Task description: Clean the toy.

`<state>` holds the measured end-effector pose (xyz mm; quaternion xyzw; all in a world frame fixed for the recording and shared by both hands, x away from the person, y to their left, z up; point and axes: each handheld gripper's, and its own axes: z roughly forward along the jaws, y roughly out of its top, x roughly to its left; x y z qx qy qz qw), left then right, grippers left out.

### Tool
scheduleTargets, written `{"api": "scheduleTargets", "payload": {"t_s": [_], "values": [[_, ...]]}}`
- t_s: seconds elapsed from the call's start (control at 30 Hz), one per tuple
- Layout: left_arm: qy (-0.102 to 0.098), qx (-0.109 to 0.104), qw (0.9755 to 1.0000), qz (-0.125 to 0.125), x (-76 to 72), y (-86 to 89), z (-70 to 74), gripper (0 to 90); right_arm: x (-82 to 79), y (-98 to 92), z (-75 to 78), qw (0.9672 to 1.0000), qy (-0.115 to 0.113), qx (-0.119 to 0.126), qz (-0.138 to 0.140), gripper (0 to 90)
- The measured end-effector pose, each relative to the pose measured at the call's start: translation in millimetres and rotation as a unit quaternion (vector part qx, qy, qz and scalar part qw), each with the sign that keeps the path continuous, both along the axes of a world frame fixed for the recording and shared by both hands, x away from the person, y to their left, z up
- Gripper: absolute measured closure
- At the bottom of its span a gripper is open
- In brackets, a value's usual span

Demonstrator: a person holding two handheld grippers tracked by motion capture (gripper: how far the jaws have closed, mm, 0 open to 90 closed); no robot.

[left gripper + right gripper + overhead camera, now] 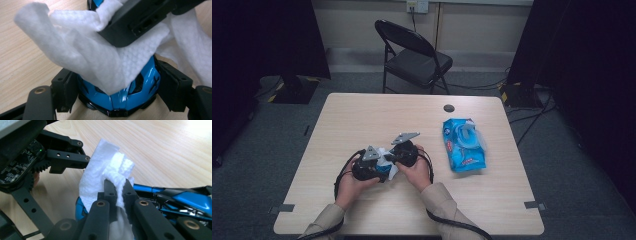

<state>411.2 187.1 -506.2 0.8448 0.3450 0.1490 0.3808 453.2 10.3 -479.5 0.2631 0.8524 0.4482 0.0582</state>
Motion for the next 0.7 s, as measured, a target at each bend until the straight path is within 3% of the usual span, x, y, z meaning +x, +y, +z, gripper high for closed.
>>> {"api": "scheduleTargets", "payload": {"t_s": [0.3, 0.4, 0.7], "values": [[0.000, 0.000, 1.0000, 0.000, 0.0, 0.0, 0.0, 26.0, 13.6, -17.0, 2.7, 0.9989, 0.002, 0.019, -0.043, 86.7], [0.000, 0.000, 1.0000, 0.000, 0.0, 0.0, 0.0, 26.0, 19.7, -24.3, 1.1, 0.9982, 0.008, 0.021, -0.055, 86.7], [0.000, 0.000, 1.0000, 0.000, 0.0, 0.0, 0.0, 26.0, 27.8, -31.9, -1.2, 0.9972, -0.003, 0.010, -0.074, 86.6]]}}
